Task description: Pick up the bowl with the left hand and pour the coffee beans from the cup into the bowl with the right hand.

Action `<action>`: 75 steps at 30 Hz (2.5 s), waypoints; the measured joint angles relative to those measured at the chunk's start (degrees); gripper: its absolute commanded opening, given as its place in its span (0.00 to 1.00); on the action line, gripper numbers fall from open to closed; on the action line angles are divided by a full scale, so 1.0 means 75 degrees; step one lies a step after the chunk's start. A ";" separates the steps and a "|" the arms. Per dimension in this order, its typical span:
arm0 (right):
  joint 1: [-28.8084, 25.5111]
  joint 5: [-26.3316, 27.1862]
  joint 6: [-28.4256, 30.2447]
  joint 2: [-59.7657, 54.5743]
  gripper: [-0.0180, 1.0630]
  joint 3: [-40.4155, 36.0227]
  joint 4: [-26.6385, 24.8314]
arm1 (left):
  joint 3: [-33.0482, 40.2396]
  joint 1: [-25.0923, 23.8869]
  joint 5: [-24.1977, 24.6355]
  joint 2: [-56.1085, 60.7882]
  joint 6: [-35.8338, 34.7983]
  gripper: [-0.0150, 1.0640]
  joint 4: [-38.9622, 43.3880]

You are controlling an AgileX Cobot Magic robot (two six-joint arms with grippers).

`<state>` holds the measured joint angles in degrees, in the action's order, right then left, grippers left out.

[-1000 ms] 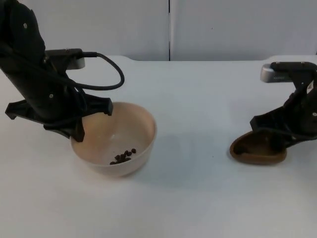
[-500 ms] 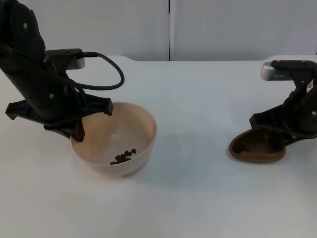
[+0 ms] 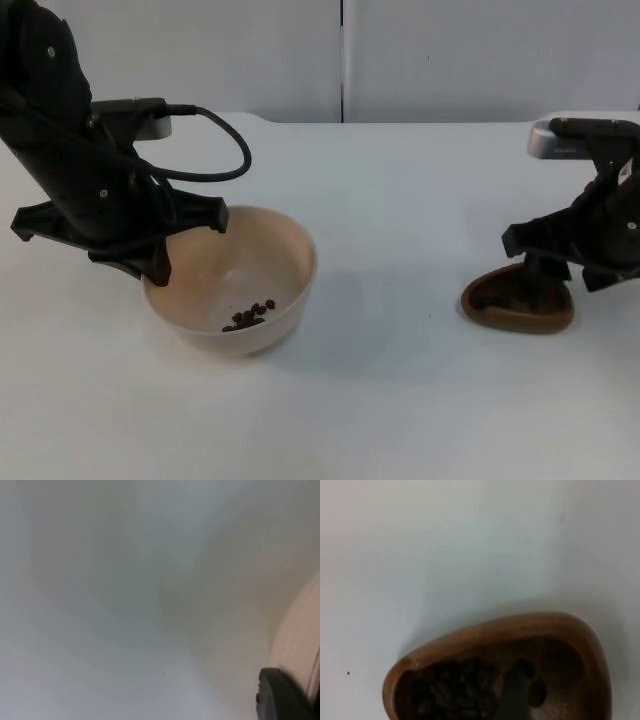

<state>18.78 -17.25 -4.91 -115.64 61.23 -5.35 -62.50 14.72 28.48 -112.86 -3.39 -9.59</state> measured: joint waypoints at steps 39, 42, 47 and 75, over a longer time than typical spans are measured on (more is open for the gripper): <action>0.0000 -0.1726 0.0972 0.5728 0.67 0.0000 -0.0109 | 0.0016 0.0000 0.0126 0.5069 0.0224 0.82 0.0031; 0.0000 -0.1833 0.0977 0.6030 0.67 0.0000 -0.0127 | 0.0016 0.0000 0.0126 0.5528 0.0224 0.82 0.0031; 0.0000 -0.2145 0.0990 0.6576 0.67 0.0000 -0.0141 | 0.0016 0.0000 0.0464 0.6175 0.0402 0.82 0.0031; 0.0000 -0.2942 0.1024 1.1072 0.67 -0.2619 -0.0144 | 0.2725 0.0000 0.1378 1.0465 0.0852 0.82 -0.0108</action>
<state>18.78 -39.32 2.77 -32.60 41.59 -6.43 -42.06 14.72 38.82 -34.37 3.00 -10.41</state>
